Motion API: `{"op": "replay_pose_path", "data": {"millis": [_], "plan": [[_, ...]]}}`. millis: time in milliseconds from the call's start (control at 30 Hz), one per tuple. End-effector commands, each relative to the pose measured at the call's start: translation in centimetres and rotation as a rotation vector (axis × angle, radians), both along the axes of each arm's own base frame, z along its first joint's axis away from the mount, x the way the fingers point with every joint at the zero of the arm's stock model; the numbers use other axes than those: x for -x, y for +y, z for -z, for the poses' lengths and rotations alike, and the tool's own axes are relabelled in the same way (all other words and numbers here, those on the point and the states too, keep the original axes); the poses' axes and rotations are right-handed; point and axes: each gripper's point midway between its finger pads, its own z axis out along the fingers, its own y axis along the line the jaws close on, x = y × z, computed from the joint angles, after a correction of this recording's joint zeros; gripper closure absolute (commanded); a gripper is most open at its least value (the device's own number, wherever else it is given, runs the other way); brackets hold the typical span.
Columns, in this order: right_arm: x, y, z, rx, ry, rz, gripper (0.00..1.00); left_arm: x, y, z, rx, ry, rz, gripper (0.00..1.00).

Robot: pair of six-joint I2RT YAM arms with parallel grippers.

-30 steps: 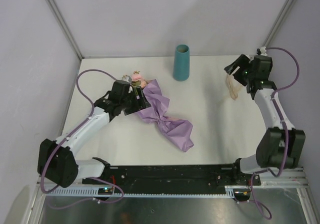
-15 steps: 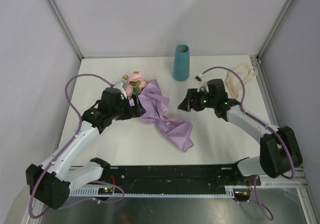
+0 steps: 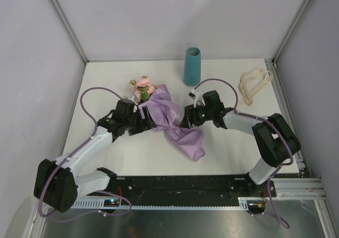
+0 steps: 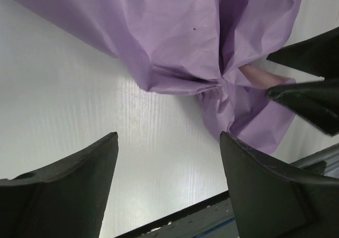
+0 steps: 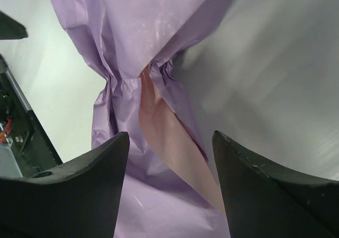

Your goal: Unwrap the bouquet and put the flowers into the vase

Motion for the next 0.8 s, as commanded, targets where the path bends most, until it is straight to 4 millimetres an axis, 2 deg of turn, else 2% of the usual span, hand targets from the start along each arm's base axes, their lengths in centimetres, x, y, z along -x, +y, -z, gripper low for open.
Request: {"op": "replay_pose_path", "data": {"millis": [0, 167, 367, 467, 567, 633, 767], "plan": [[-0.1, 1.0, -0.1, 0.009, -0.096, -0.084, 0.31, -2.0, -2.6, -0.3, 0.139, -0.007, -0.015, 0.21], [-0.1, 2.1, 0.8, -0.006, -0.11, -0.112, 0.33, -3.1, -3.4, 2.0, 0.134, 0.058, -0.033, 0.27], [-0.4, 3.5, 1.5, 0.008, -0.169, -0.126, 0.39, -4.5, -3.6, 3.0, 0.116, 0.06, -0.062, 0.4], [-1.8, 3.2, 1.5, 0.031, -0.205, -0.065, 0.54, -5.1, -3.5, 3.6, 0.094, 0.065, -0.076, 0.49], [-3.7, 2.4, 0.6, 0.043, -0.264, 0.01, 0.83, -6.3, -3.6, 3.6, 0.077, 0.058, -0.087, 0.57], [-5.0, 2.0, -0.5, 0.033, -0.309, 0.047, 0.95, -7.4, -3.7, 3.6, 0.066, 0.051, -0.095, 0.62], [-8.1, 0.2, -2.5, -0.001, -0.362, 0.164, 1.0, -10.0, -3.7, 3.4, 0.074, 0.051, -0.128, 0.73]]}}
